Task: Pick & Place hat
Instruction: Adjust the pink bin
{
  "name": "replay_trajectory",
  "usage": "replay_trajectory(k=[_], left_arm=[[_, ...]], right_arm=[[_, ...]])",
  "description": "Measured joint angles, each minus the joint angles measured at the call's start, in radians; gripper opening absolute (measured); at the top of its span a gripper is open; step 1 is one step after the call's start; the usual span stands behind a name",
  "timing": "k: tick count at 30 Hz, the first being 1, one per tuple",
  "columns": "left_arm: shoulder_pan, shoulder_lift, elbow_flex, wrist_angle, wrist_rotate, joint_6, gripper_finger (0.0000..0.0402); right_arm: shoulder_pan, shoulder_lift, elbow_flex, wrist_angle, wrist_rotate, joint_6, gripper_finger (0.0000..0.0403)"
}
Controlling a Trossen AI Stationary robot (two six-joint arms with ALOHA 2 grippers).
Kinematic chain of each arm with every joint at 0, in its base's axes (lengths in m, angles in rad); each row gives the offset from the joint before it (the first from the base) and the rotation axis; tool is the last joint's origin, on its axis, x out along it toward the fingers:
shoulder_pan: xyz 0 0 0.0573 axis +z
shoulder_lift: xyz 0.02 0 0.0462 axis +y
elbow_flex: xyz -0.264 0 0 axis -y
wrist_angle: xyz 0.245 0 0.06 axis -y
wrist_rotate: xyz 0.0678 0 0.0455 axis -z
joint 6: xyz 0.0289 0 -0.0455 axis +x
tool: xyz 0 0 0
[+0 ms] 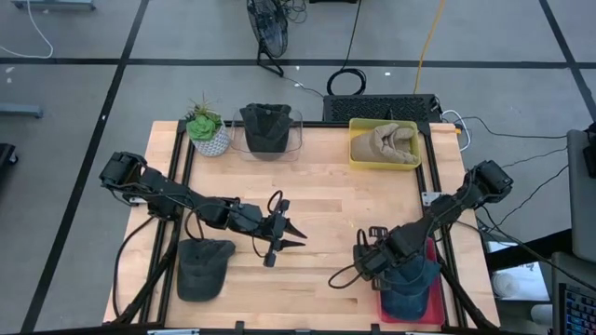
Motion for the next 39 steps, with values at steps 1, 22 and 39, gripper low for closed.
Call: replay_trajectory(k=[1,22,39], left_arm=[[0.0,0.0,0.0,0.0,0.0,0.0,0.0097],[-0.001,0.0,0.0,0.001,0.002,-0.004,0.0097],[-0.001,0.0,0.0,-0.006,0.001,-0.001,0.0097]], right_arm=[[0.001,0.0,0.0,-0.001,0.0,0.0,0.0],[-0.066,-0.276,-0.038,-0.216,0.299,-0.089,0.0],[-0.216,-0.288,-0.295,-0.173,0.096,-0.093,0.0]])
